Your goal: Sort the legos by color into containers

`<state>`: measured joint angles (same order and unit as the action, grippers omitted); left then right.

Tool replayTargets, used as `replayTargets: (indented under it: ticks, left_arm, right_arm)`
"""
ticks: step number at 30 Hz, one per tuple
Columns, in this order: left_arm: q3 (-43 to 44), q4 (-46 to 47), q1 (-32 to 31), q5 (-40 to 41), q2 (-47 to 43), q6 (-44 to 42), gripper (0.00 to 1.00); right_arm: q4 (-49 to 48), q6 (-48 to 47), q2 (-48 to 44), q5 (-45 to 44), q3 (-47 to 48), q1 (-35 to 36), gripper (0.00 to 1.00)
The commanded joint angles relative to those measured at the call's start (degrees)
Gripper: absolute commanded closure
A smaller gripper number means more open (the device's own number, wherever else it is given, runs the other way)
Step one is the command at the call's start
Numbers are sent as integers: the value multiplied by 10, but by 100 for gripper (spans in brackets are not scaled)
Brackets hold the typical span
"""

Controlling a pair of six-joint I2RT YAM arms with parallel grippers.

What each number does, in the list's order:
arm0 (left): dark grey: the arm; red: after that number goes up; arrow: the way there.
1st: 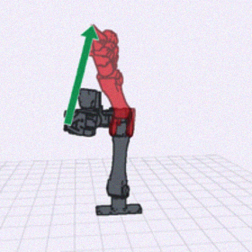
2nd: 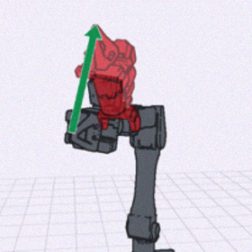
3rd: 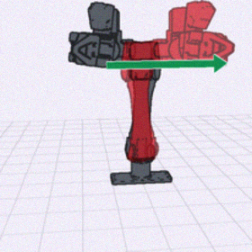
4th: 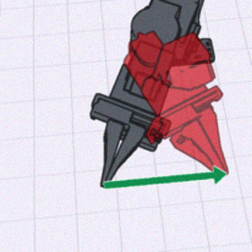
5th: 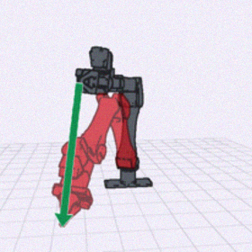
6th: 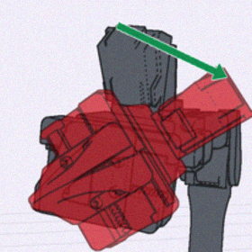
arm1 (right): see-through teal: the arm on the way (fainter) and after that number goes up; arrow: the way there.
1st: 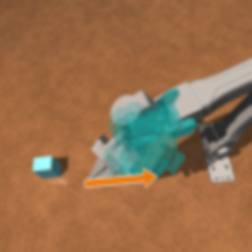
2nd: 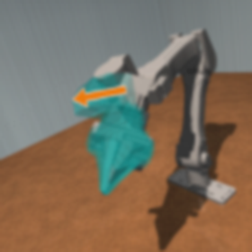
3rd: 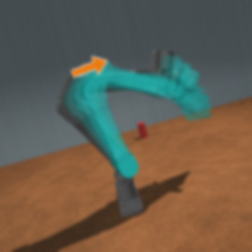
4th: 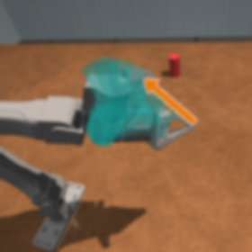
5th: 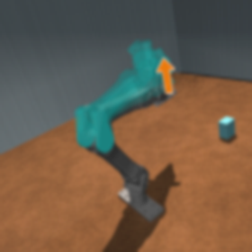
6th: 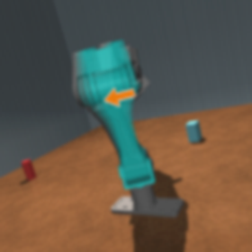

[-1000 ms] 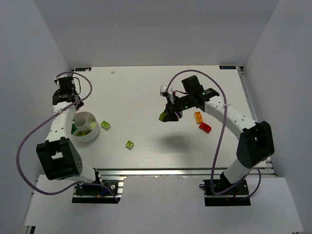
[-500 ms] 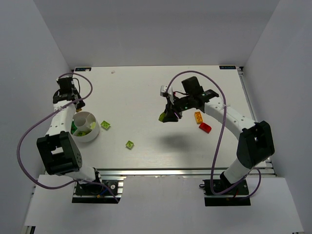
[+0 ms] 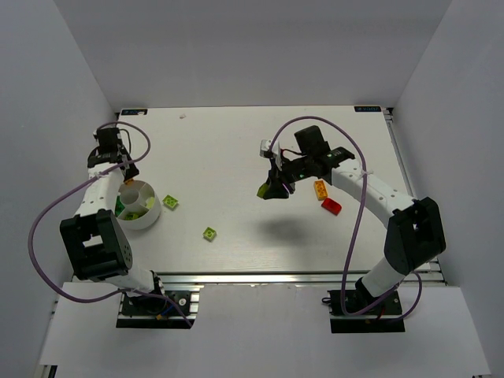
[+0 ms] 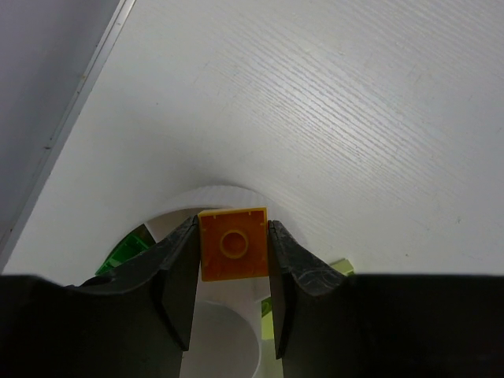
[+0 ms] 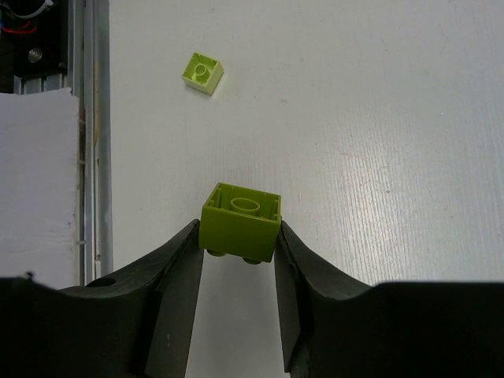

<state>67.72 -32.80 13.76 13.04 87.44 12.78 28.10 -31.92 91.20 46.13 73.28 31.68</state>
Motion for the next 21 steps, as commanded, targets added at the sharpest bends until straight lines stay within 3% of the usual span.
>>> replayTargets:
  ticks: [1, 8, 16, 21]
  left_arm:
    - [-11, -2, 3, 7, -16, 6, 60]
    - [-21, -5, 4, 14, -27, 8, 53]
    - [-17, -10, 3, 24, -33, 16, 31]
    - [-1, -17, 4, 28, -41, 20, 30]
  right_arm:
    - [-17, 2, -24, 2, -2, 4, 100]
    - [-18, 2, -27, 3, -2, 4, 100]
    - [-17, 2, -31, 2, -5, 4, 100]
    - [-16, 1, -33, 1, -5, 4, 100]
